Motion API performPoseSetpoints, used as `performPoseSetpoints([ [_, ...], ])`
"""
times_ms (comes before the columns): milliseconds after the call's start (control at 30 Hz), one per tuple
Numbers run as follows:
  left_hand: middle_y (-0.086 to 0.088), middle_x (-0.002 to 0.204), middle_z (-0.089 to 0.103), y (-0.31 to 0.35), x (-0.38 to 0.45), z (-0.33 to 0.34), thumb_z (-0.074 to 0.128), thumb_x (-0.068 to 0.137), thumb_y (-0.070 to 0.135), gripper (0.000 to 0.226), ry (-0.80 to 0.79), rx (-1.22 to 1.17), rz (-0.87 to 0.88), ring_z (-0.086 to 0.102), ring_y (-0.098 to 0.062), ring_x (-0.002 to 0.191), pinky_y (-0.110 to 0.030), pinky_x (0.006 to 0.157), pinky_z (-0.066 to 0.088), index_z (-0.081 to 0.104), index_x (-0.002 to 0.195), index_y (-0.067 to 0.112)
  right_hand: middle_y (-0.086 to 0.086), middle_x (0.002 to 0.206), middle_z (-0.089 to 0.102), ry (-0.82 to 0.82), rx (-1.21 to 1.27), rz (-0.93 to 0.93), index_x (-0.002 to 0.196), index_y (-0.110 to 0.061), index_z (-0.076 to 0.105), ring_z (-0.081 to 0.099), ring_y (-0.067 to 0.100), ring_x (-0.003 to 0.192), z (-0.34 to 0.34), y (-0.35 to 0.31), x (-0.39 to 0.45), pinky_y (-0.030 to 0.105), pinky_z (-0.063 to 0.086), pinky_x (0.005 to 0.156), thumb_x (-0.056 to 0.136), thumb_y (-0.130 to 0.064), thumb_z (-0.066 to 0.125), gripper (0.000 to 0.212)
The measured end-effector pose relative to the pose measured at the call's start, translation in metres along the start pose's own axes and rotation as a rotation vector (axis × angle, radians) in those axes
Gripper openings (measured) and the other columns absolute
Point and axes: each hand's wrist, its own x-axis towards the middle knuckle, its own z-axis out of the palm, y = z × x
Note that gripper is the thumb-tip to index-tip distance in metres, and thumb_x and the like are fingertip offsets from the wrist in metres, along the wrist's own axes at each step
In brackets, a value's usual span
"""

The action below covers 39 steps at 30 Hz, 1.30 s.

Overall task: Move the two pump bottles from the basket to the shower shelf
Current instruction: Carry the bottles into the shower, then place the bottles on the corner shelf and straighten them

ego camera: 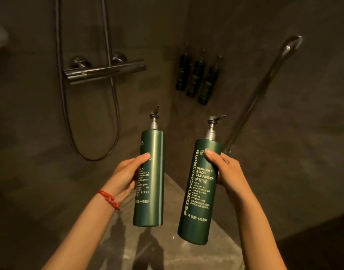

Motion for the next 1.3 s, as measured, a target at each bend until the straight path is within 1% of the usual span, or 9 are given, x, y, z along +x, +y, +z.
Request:
performPoseSetpoints([
  [67, -0.017, 0.083, 0.071, 0.005, 0.005, -0.001, 0.073, 0.047, 0.040, 0.052, 0.095, -0.030, 0.046, 0.066, -0.028, 0.075, -0.041, 0.077, 0.054, 0.069, 0.084, 0.003, -0.008, 0.060, 0.069, -0.122, 0.002, -0.019, 0.062, -0.027, 0.068, 0.064, 0.006, 0.057, 0.005, -0.006, 0.032, 0.016, 0.047, 0.046, 0.061, -0.050, 0.068, 0.023],
  [167, -0.011, 0.072, 0.073, 0.010, 0.000, -0.011, 0.072, 0.049, 0.038, 0.044, 0.237, -0.071, 0.118, 0.067, -0.021, 0.066, -0.033, 0.065, 0.057, 0.070, 0.078, 0.005, -0.007, 0.058, 0.069, -0.284, 0.007, -0.028, 0.062, -0.025, 0.068, 0.064, 0.006, 0.055, 0.027, -0.015, 0.068, 0.015, 0.046, 0.044, 0.054, -0.054, 0.068, 0.029],
  [233, -0.010, 0.073, 0.074, 0.012, -0.011, -0.025, 0.072, 0.049, 0.038, 0.045, 0.328, -0.093, 0.148, 0.068, -0.021, 0.068, -0.032, 0.065, 0.057, 0.070, 0.080, 0.005, -0.007, 0.058, 0.069, -0.409, 0.013, -0.037, 0.063, -0.025, 0.068, 0.064, 0.006, 0.055, 0.051, -0.017, 0.082, 0.015, 0.046, 0.045, 0.052, -0.055, 0.068, 0.032],
  [433, -0.010, 0.073, 0.074, 0.026, -0.058, -0.073, 0.074, 0.047, 0.039, 0.043, 0.559, -0.132, 0.260, 0.069, -0.020, 0.068, -0.030, 0.064, 0.058, 0.072, 0.075, 0.007, -0.006, 0.060, 0.071, -0.698, 0.027, -0.072, 0.067, -0.023, 0.070, 0.066, 0.008, 0.057, 0.135, -0.028, 0.094, 0.016, 0.048, 0.047, 0.050, -0.055, 0.069, 0.036],
  [567, -0.006, 0.072, 0.074, 0.048, -0.088, -0.102, 0.079, 0.043, 0.046, 0.048, 0.658, -0.070, 0.358, 0.069, -0.017, 0.069, -0.027, 0.063, 0.058, 0.073, 0.076, 0.011, -0.008, 0.063, 0.072, -0.813, 0.050, -0.137, 0.069, -0.025, 0.071, 0.067, 0.007, 0.059, 0.186, -0.047, 0.086, 0.015, 0.048, 0.047, 0.054, -0.054, 0.068, 0.033],
  [700, -0.002, 0.067, 0.073, 0.084, -0.102, -0.120, 0.078, 0.043, 0.048, 0.046, 0.738, 0.009, 0.459, 0.067, -0.014, 0.064, -0.025, 0.058, 0.055, 0.072, 0.073, 0.014, -0.009, 0.063, 0.071, -0.864, 0.059, -0.229, 0.070, -0.028, 0.071, 0.066, 0.006, 0.059, 0.220, -0.075, 0.084, 0.015, 0.048, 0.048, 0.062, -0.050, 0.073, 0.024],
  [867, 0.002, 0.062, 0.071, 0.130, -0.110, -0.126, 0.078, 0.044, 0.050, 0.044, 0.749, 0.109, 0.595, 0.065, -0.011, 0.059, -0.019, 0.052, 0.051, 0.069, 0.072, 0.016, -0.011, 0.065, 0.072, -0.814, 0.121, -0.346, 0.075, -0.027, 0.072, 0.066, 0.005, 0.061, 0.243, -0.114, 0.093, 0.015, 0.049, 0.048, 0.056, -0.055, 0.071, 0.033],
  [1100, 0.004, 0.069, 0.072, 0.198, -0.102, -0.130, 0.071, 0.045, 0.048, 0.047, 0.740, 0.230, 0.732, 0.067, -0.011, 0.068, -0.019, 0.056, 0.052, 0.066, 0.080, 0.017, -0.015, 0.063, 0.071, -0.814, 0.201, -0.542, 0.074, -0.026, 0.069, 0.066, 0.002, 0.060, 0.267, -0.185, 0.111, 0.011, 0.046, 0.048, 0.058, -0.053, 0.066, 0.032],
  [1300, 0.006, 0.071, 0.071, 0.252, -0.084, -0.146, 0.068, 0.046, 0.048, 0.044, 0.804, 0.253, 0.824, 0.067, -0.007, 0.067, -0.019, 0.059, 0.052, 0.065, 0.081, 0.020, -0.018, 0.071, 0.072, -0.879, 0.220, -0.653, 0.083, -0.028, 0.064, 0.068, 0.003, 0.067, 0.300, -0.238, 0.138, 0.011, 0.048, 0.051, 0.058, -0.054, 0.065, 0.036],
])
